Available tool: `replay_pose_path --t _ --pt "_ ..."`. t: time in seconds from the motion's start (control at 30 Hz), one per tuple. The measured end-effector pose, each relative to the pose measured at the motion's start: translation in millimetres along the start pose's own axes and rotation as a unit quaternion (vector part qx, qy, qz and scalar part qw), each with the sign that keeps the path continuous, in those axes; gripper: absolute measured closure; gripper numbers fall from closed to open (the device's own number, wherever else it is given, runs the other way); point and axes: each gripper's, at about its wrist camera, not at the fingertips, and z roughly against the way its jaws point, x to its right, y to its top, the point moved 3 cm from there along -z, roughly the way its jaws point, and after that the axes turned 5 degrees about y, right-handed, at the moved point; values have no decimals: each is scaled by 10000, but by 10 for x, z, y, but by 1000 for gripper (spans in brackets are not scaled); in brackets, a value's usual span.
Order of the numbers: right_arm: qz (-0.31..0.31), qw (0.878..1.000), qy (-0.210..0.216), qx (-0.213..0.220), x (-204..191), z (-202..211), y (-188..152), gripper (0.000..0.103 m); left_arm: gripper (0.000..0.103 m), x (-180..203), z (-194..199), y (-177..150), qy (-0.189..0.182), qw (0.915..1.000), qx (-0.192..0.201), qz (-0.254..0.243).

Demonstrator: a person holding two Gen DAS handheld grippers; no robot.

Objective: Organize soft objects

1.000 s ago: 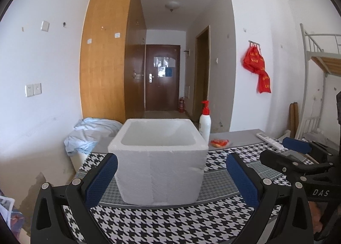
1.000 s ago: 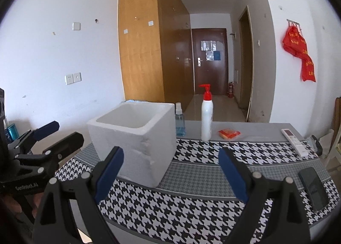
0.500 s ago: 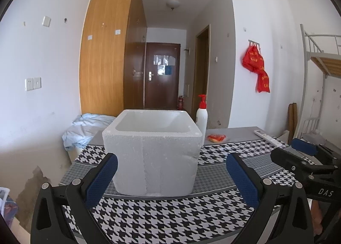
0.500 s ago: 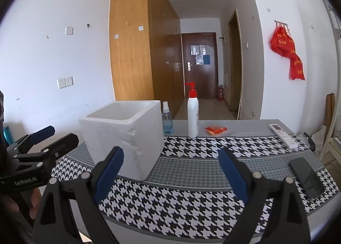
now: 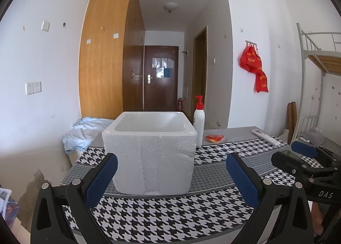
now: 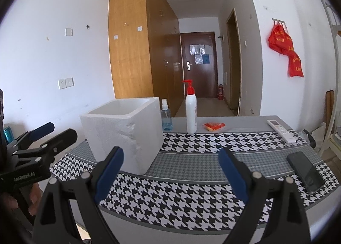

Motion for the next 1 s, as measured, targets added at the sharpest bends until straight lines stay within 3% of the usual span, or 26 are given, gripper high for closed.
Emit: replay_pose_path --t 1.0 --pt "-2 9999 137 -25 -22 24 -43 10 1 16 35 -32 -28 10000 -44 -70"
